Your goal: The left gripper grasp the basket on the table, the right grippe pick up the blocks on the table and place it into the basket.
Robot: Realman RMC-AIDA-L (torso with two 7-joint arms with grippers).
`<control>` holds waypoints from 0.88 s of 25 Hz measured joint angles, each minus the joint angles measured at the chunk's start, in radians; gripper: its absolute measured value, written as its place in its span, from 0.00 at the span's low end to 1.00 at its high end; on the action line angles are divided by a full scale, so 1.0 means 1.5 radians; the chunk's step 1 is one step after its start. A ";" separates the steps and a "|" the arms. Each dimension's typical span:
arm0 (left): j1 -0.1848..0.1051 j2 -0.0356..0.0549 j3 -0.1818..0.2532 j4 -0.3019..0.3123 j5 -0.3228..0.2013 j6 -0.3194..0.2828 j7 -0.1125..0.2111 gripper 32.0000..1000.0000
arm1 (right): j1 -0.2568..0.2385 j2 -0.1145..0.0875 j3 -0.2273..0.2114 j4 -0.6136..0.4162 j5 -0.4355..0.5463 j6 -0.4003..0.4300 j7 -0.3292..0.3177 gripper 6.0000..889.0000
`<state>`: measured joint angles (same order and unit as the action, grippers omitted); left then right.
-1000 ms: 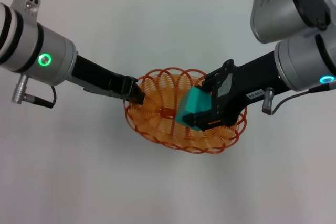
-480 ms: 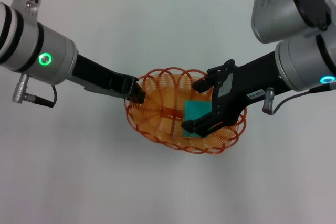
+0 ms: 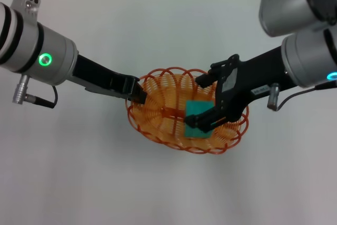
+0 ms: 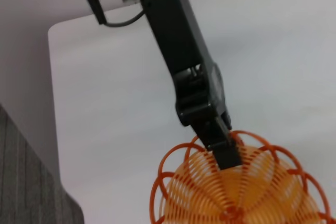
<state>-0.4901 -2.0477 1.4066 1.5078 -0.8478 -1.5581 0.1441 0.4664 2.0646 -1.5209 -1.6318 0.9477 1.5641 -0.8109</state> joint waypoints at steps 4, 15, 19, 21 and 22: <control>0.001 0.0006 0.000 0.000 -0.007 0.000 0.002 0.04 | -0.017 0.000 0.030 -0.031 -0.001 0.023 0.003 0.98; 0.000 0.0012 -0.009 -0.019 -0.010 0.003 0.010 0.04 | -0.061 0.000 0.133 -0.115 0.003 0.091 0.001 0.98; 0.000 0.0013 -0.009 -0.025 -0.011 0.006 0.010 0.04 | -0.072 0.000 0.141 -0.137 0.004 0.100 0.001 0.98; 0.000 0.0013 -0.009 -0.027 -0.011 0.007 0.012 0.04 | -0.077 0.000 0.142 -0.145 0.004 0.104 0.002 0.98; 0.000 0.0013 -0.009 -0.027 -0.011 0.008 0.013 0.04 | -0.078 -0.001 0.144 -0.149 0.005 0.108 0.002 0.98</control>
